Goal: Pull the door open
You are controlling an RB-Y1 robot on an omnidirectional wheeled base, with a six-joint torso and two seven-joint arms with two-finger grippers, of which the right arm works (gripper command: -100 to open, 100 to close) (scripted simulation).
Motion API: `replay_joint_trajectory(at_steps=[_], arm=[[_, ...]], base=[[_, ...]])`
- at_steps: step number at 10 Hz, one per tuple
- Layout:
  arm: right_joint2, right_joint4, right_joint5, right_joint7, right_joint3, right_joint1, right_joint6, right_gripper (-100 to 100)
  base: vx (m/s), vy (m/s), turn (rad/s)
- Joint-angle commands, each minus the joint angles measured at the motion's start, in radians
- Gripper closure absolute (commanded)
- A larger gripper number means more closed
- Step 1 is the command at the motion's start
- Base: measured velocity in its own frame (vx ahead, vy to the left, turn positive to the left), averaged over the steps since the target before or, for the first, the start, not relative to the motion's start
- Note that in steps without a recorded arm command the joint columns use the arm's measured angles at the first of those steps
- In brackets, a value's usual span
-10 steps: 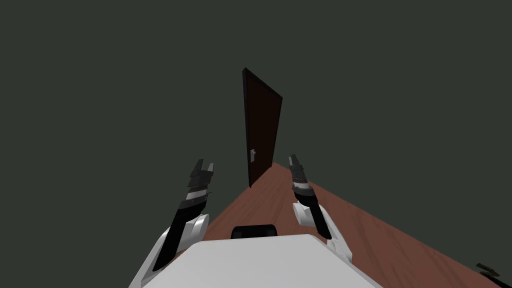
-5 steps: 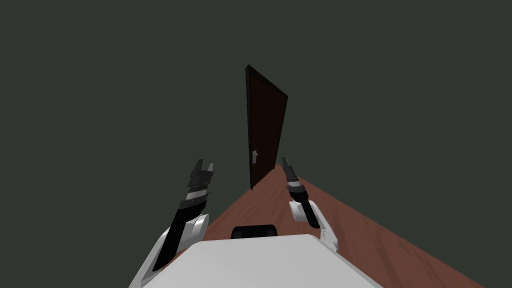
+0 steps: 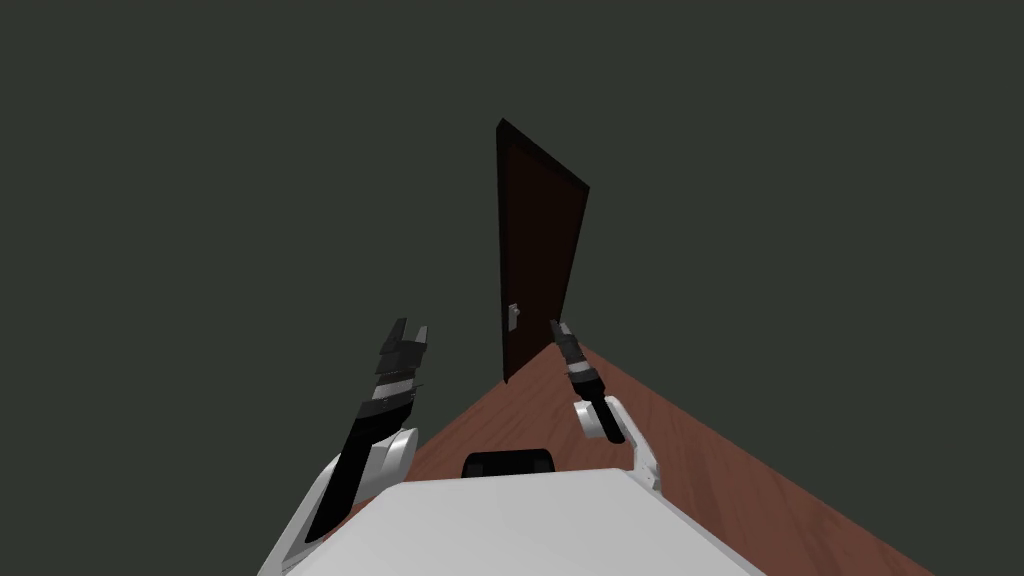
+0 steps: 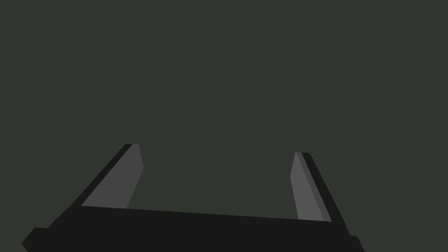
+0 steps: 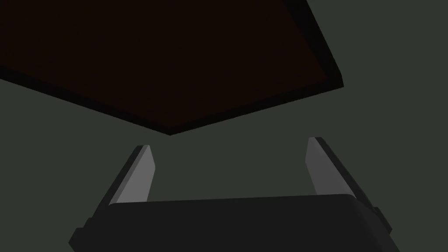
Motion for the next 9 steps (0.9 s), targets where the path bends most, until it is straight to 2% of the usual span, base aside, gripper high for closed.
replay_joint_trajectory(at_steps=[1, 4, 5, 6, 8, 9], arm=[[0.0, 0.04, 0.012, 0.017, 0.002, -0.011, -0.006, -100], [-0.016, 0.138, 0.066, 0.081, 0.015, -0.052, 0.003, -100], [-0.021, 0.161, 0.084, 0.101, 0.019, -0.065, 0.007, -100], [-0.021, 0.171, 0.084, 0.101, 0.019, -0.065, 0.007, -100], [-0.031, 0.227, 0.119, 0.142, 0.027, -0.092, 0.013, -100], [-0.031, 0.234, 0.119, 0.142, 0.027, -0.092, 0.013, -100]], base=[[0.055, -0.038, 0.035], [0.061, -0.045, 0.118], [0.101, -0.073, 0.173], [0.067, -0.052, 0.05], [0.056, -0.041, 0.11], [0.048, -0.041, 0.043]])
